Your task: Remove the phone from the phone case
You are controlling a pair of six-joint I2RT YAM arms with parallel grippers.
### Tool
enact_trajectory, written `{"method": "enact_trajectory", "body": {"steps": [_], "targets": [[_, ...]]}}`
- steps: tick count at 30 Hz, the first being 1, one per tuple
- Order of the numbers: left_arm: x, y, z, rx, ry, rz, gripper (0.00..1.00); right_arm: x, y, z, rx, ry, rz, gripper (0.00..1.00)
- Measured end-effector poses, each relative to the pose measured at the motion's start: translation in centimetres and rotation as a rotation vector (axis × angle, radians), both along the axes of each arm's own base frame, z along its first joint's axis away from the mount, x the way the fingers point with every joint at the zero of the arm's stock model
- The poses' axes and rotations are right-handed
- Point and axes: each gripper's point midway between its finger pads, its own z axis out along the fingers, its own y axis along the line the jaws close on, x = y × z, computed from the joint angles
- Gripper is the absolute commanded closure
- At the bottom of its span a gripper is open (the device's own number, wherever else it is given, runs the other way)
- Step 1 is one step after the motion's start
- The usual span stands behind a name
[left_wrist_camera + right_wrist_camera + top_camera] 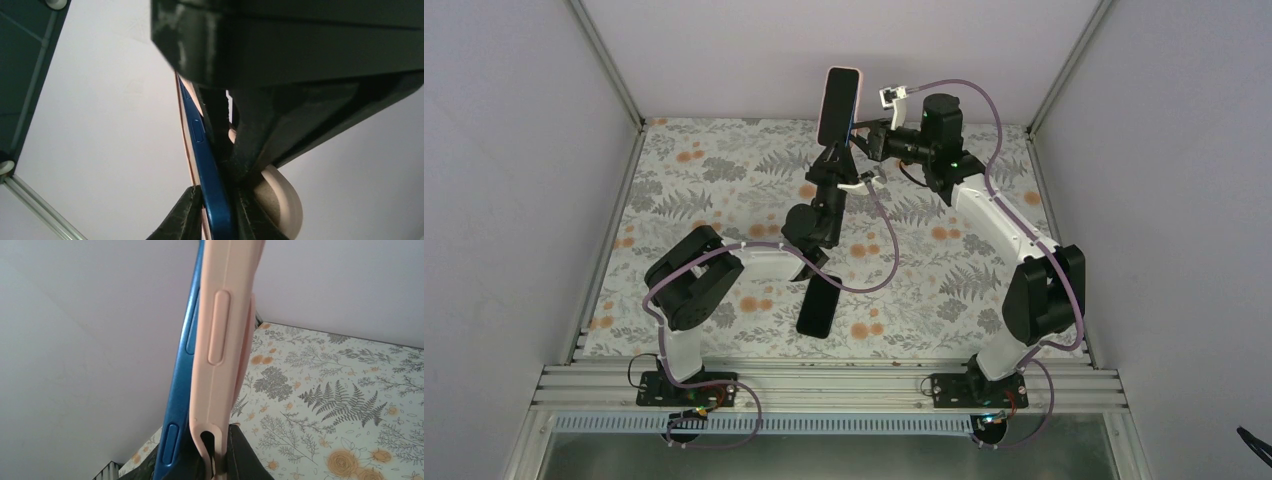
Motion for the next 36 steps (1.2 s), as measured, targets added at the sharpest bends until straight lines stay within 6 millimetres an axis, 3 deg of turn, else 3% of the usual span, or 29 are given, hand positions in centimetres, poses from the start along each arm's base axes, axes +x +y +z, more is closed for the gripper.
{"method": "enact_trajectory", "body": {"steps": [4,14,19,23,27,31,34,36], "targets": [[-0.1,0.0,0.2,-0.019,-0.004,-0.007,0.98,0.1,-0.1,-0.1,-0.002,0.002,-0.006,0.97],[0.0,0.0,0.2,-0.046,0.047,-0.017,0.98,1.2,-1.2,-1.3,-0.161,-0.039,-0.121,0.97],[-1.4,1.7,2.0,-0.025,0.116,-0.035,0.98,3.6,-3.7,-2.9,-0.350,-0.091,-0.267,0.97],[-3.2,3.6,1.7,0.013,0.164,-0.049,0.98,4.5,-5.1,-4.2,-0.468,-0.112,-0.320,0.97],[-4.9,7.5,-0.2,0.053,0.198,-0.007,0.98,4.1,-6.7,-7.9,-0.598,-0.030,-0.306,0.97],[-6.4,11.5,-4.4,0.152,0.265,0.055,0.98,2.7,-8.0,-12.2,-0.704,0.048,-0.250,0.97],[-7.9,13.6,-8.3,0.237,0.340,0.084,0.98,0.0,-8.1,-16.0,-0.766,0.130,-0.136,0.97],[-8.9,14.7,-11.0,0.290,0.394,0.093,0.98,-2.8,-8.0,-19.3,-0.792,0.221,-0.019,0.97]]}}
